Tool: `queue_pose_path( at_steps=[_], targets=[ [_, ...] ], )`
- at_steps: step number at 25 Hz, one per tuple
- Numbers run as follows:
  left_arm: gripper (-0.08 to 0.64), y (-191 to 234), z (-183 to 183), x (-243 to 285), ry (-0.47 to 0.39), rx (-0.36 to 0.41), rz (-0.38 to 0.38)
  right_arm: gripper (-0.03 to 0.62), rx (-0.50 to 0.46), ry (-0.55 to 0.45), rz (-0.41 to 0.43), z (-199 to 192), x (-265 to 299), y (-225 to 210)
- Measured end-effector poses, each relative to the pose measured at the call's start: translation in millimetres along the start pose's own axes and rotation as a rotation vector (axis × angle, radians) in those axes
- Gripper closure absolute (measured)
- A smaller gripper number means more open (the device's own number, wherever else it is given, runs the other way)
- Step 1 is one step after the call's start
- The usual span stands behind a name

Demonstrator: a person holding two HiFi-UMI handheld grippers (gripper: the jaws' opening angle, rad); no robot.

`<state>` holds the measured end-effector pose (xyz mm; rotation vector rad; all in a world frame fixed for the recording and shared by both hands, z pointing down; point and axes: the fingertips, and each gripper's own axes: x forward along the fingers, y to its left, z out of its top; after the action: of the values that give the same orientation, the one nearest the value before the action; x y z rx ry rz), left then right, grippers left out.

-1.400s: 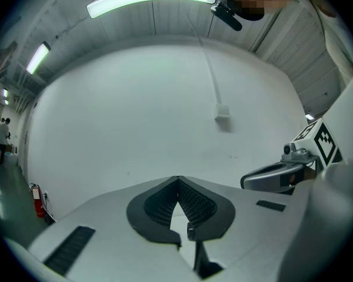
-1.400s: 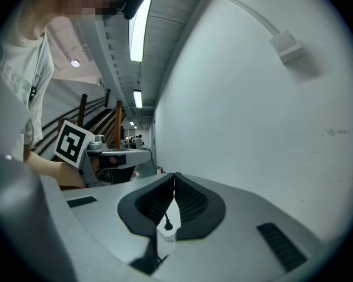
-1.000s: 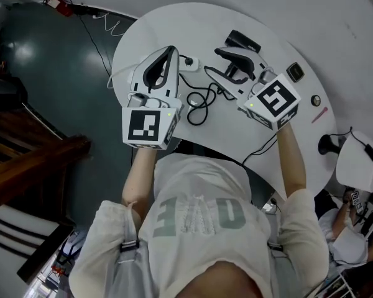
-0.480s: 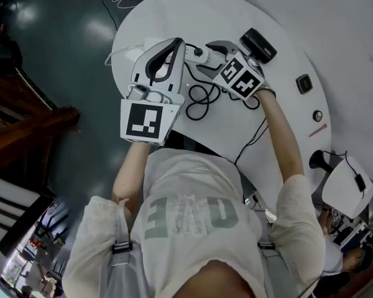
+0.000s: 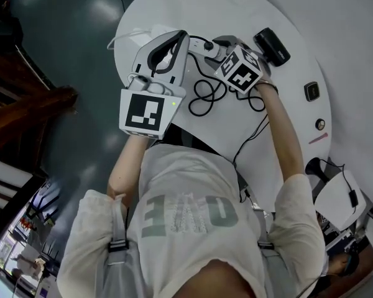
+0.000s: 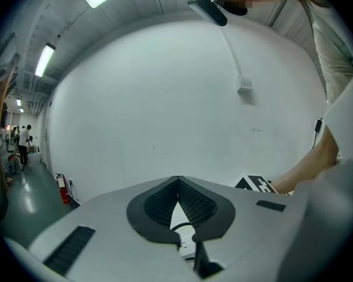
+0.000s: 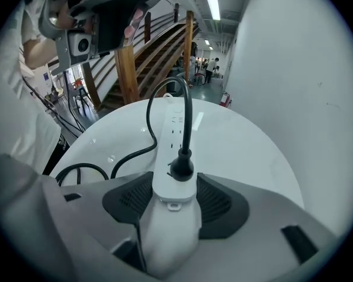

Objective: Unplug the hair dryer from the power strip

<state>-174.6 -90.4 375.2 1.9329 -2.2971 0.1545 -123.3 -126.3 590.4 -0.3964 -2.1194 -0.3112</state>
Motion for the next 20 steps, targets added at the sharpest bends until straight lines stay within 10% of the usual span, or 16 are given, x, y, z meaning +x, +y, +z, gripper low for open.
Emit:
queue_pose_path(
  at_steps=[13, 20],
  targets=[
    [0.546, -14, -15, 21, 0.104, 0.052, -0.142, 0.351, 0.006, 0.006, -0.003, 1, 0, 0],
    [0.332, -58, -66, 44, 0.443, 0.437, -0.576, 0.351, 0.014, 0.004, -0.005, 1, 1, -1]
  ],
)
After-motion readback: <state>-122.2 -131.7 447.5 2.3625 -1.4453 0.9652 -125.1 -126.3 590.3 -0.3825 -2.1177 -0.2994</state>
